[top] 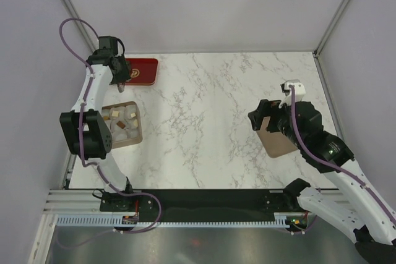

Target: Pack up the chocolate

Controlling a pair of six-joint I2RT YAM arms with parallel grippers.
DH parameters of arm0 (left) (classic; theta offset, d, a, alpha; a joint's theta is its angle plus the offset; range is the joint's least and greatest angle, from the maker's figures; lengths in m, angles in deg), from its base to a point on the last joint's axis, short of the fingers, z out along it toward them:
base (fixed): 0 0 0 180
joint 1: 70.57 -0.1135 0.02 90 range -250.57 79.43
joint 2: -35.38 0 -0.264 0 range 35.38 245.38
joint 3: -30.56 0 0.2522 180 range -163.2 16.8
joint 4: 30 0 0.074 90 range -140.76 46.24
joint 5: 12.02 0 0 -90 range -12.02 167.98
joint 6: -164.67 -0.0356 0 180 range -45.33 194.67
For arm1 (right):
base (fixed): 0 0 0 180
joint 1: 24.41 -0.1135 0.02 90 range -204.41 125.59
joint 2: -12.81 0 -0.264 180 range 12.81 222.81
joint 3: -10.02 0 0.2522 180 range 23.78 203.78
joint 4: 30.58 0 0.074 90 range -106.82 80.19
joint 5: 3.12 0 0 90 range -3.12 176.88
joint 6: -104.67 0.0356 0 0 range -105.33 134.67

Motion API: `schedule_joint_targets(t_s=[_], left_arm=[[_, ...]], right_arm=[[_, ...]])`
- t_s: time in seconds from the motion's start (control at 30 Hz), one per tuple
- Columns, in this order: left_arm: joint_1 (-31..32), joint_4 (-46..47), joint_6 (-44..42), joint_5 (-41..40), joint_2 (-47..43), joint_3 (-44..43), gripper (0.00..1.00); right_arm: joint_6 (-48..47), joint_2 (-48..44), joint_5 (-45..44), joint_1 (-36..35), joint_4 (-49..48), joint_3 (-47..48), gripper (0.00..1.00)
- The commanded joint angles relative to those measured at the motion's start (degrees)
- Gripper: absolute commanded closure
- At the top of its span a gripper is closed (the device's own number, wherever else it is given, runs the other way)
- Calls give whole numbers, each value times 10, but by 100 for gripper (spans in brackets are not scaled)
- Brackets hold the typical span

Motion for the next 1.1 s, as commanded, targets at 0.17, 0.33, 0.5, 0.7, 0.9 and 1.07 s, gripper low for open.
schedule_joint_targets(t_s=[0.17,0.33,0.5,0.7,0.9,1.07], left_arm=[[-2,74,-33,-16,105,-73,50],[3,97,-52,-22,145,-84,48],[7,108,-68,-47,179,-104,46],[8,112,-90,-62,227,-142,46],[7,120,-101,-62,253,-159,46],[8,120,-101,-57,261,-170,47]], right_arm=[[-7,22,-33,-2,-36,14,2],[-16,32,-53,-2,-43,3,2],[-22,51,-64,-2,-48,1,2],[-19,61,-62,-2,-63,-9,2],[-18,72,-71,-2,-70,-15,2],[-19,89,-73,-2,-78,-16,2]])
